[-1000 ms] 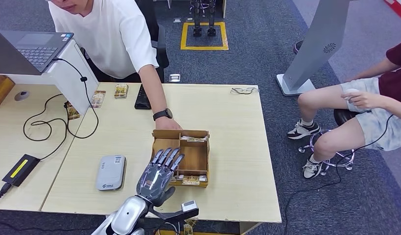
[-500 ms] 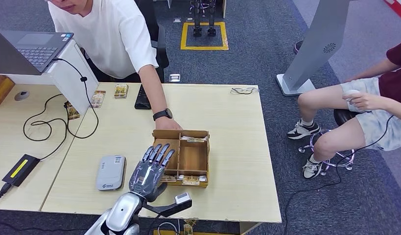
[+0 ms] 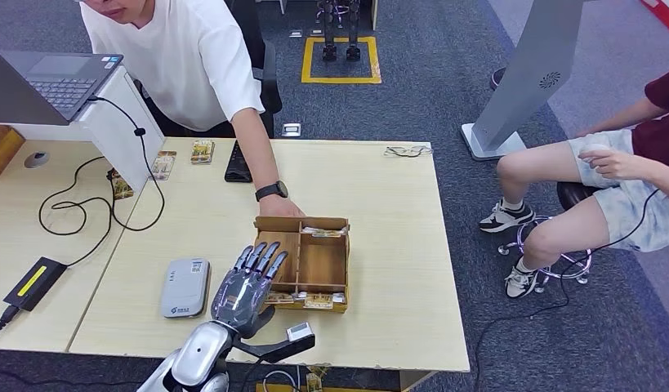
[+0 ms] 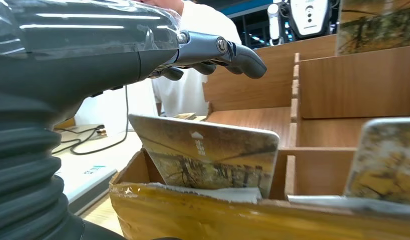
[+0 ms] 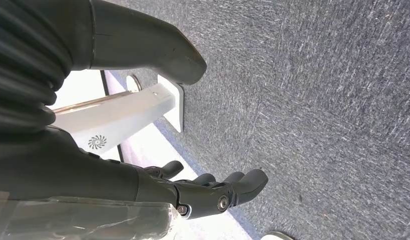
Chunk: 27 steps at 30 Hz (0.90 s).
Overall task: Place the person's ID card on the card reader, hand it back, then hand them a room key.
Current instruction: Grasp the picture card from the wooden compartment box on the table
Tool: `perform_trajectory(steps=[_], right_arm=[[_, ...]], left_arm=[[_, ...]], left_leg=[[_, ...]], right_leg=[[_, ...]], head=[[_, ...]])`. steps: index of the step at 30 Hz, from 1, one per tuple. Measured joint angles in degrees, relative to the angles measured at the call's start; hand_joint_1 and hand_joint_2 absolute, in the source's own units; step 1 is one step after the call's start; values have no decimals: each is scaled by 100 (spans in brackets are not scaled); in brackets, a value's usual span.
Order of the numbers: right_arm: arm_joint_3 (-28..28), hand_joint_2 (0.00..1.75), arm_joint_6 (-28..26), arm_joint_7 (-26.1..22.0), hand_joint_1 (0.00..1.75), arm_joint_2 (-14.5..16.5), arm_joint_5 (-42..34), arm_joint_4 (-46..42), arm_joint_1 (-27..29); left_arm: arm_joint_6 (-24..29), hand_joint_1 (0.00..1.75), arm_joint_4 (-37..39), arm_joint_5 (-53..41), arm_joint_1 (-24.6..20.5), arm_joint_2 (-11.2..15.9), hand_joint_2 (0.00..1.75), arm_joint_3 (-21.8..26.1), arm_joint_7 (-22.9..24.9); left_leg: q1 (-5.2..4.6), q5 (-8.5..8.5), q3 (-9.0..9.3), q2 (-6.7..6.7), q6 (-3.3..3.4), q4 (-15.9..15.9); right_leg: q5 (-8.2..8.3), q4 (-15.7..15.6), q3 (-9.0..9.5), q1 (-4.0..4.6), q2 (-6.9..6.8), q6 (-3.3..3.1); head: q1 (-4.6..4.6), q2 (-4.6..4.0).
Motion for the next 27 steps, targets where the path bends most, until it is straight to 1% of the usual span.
perform_trajectory(steps=[5, 12, 27], right_arm=[[1, 175, 0, -4, 0, 0, 0, -7, 5], [1, 175, 5, -31, 0, 0, 0, -21, 11], [2, 175, 2, -56, 0, 0, 0, -34, 14]], left_arm=[[2, 0, -58, 177, 42, 47, 175, 0, -265], [-28, 0, -189, 272, 66, 115, 175, -13, -427], [-33, 0, -331, 312, 77, 195, 175, -38, -441]], left_leg=[[0, 0, -1, 0, 0, 0], [0, 0, -1, 0, 0, 0], [0, 0, -1, 0, 0, 0]], right_leg=[[0, 0, -1, 0, 0, 0], [0, 0, -1, 0, -1, 0], [0, 0, -2, 0, 0, 0]], head=[[0, 0], [0, 0], [0, 0]])
